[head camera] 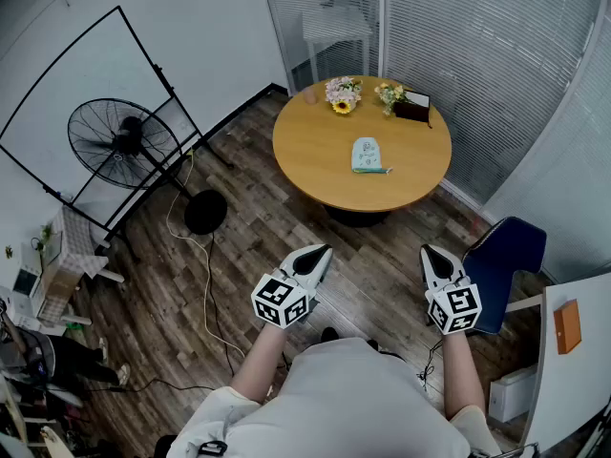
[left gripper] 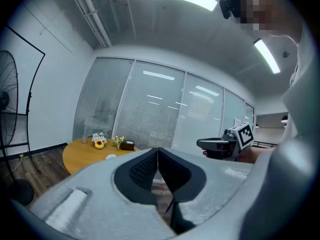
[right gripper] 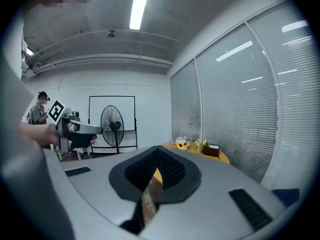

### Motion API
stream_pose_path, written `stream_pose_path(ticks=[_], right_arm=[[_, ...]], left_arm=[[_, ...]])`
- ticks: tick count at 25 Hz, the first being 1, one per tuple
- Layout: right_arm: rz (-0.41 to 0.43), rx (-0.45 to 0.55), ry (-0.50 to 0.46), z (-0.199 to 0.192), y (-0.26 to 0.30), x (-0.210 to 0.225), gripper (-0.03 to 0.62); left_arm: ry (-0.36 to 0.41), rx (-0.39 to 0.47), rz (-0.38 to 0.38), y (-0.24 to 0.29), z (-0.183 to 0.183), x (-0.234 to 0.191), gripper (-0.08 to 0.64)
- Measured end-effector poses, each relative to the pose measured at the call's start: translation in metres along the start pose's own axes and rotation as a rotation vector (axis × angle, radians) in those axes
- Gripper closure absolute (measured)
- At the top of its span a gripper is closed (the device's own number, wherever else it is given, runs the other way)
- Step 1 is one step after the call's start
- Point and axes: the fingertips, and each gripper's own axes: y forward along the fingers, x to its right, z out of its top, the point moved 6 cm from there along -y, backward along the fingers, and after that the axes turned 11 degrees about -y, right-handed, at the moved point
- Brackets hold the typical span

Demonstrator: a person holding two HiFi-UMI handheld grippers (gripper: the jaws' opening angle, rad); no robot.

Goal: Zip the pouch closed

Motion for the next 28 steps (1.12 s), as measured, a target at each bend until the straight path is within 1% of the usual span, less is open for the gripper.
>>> stream_pose_path(ticks=[10, 16, 21, 28], right_arm=[[0.002, 0.000, -0.009, 0.002, 0.006, -0.007, 0.589], [-0.031, 0.011, 0.022, 0.002, 0.009, -0.010, 0.588], [-0.044, -0.010, 0.025, 0.000, 0.013, -0.015, 0.588], [-0.051, -0.035, 0.037, -0.002, 0.017, -0.026, 0.588]], left_arm=[[-0.003, 0.000, -0.017, 0.001, 0.001, -0.009, 0.541], [-0.008, 0.002, -0.033, -0.001, 0.002, -0.016, 0.540], [-0.008, 0.018, -0.061, -0.003, 0.005, -0.023, 0.540], [-0.011, -0.001, -0.083, -0.005, 0.003, -0.036, 0.540]])
